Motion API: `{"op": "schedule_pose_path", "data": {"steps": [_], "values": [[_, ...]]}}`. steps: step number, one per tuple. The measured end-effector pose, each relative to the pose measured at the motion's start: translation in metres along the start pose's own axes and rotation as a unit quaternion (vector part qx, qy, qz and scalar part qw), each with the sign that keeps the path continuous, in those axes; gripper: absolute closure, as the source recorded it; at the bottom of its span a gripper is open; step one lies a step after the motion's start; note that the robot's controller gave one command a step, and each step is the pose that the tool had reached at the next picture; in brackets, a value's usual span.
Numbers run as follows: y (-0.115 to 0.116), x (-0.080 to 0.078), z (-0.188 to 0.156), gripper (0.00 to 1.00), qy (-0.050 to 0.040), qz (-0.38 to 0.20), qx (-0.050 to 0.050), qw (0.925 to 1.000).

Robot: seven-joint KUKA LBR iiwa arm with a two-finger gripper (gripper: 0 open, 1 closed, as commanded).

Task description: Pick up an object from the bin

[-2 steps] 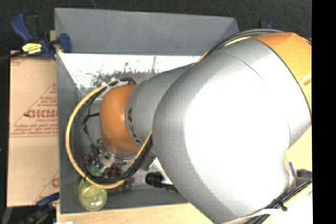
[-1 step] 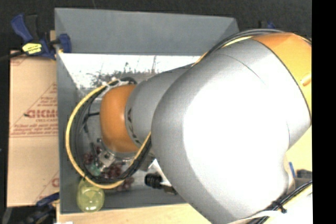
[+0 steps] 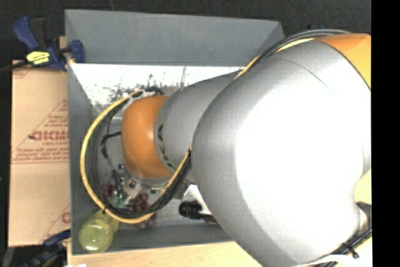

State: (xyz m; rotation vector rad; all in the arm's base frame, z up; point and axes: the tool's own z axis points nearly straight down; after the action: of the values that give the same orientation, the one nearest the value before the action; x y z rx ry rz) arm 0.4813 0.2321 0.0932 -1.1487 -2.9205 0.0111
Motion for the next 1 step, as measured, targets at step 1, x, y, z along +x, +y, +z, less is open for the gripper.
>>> {"op": "schedule_pose_path", "data": {"steps": [1], "values": [[0.0022,-0.0018,-0.0333,1.0,-0.0018,0.001,-0.005,1.0]]}}
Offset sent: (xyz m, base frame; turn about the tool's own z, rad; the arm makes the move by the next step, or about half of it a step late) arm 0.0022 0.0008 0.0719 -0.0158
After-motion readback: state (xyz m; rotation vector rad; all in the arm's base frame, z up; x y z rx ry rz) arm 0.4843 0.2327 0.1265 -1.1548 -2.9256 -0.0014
